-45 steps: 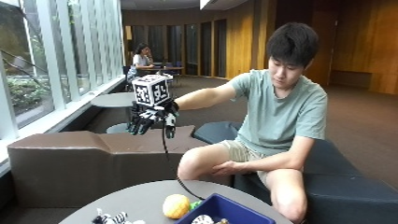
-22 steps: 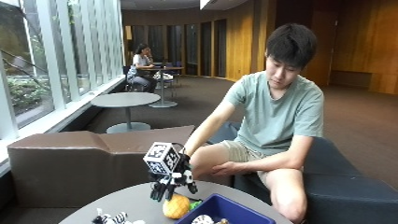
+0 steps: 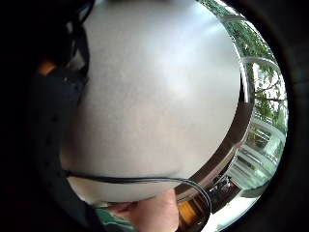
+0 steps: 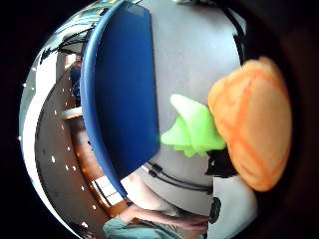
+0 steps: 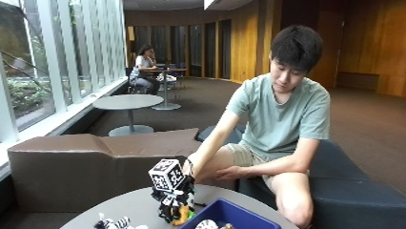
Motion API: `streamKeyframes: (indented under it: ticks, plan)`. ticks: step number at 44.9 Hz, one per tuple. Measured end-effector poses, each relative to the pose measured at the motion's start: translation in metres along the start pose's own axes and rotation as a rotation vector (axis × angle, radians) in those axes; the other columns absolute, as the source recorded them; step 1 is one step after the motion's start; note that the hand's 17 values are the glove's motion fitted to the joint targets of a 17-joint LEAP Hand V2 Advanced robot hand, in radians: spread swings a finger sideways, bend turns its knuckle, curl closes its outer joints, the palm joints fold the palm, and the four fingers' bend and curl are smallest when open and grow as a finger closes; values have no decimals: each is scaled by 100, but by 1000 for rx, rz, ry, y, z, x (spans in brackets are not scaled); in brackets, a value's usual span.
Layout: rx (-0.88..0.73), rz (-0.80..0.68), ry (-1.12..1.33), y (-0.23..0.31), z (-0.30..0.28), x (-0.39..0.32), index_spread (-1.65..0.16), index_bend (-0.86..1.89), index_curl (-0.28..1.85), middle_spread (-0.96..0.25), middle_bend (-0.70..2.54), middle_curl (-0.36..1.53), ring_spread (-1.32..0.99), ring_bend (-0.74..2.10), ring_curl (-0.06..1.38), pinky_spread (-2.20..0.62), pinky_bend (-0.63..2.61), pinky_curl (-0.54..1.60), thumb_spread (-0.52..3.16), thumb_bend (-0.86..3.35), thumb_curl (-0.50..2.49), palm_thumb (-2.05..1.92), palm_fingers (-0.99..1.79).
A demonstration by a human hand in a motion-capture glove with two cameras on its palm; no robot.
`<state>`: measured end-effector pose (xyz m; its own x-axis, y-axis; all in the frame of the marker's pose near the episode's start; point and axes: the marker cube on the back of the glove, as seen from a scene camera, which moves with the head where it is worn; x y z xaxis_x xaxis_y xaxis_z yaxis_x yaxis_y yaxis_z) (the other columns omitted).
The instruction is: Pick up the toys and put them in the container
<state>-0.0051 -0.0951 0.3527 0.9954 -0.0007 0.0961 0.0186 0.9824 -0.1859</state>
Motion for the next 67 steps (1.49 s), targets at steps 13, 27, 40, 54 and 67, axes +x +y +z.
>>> streamKeyframes:
  ticks: [13,27,40,54,67]
  plan:
    - [-79,2,249,8,-88,5,-32,59,48,-24,56,38,-35,96,52,-33,111,40,96,13,63,70,101]
    - [146,-67,306,17,-281,-89,-35,76,68,-25,85,54,-39,109,64,-34,112,46,58,11,80,73,104]
    - [280,-142,278,-1,-342,-193,-36,82,82,-23,95,64,-41,117,70,-34,120,52,36,9,91,73,94]
    - [261,-216,235,-39,-284,-293,-36,63,91,-24,82,67,-39,121,75,-35,140,59,36,4,96,69,56]
    - [-20,-3,301,-53,-264,-289,-29,11,77,-16,39,54,-25,100,67,-21,146,57,88,-10,82,38,-37]
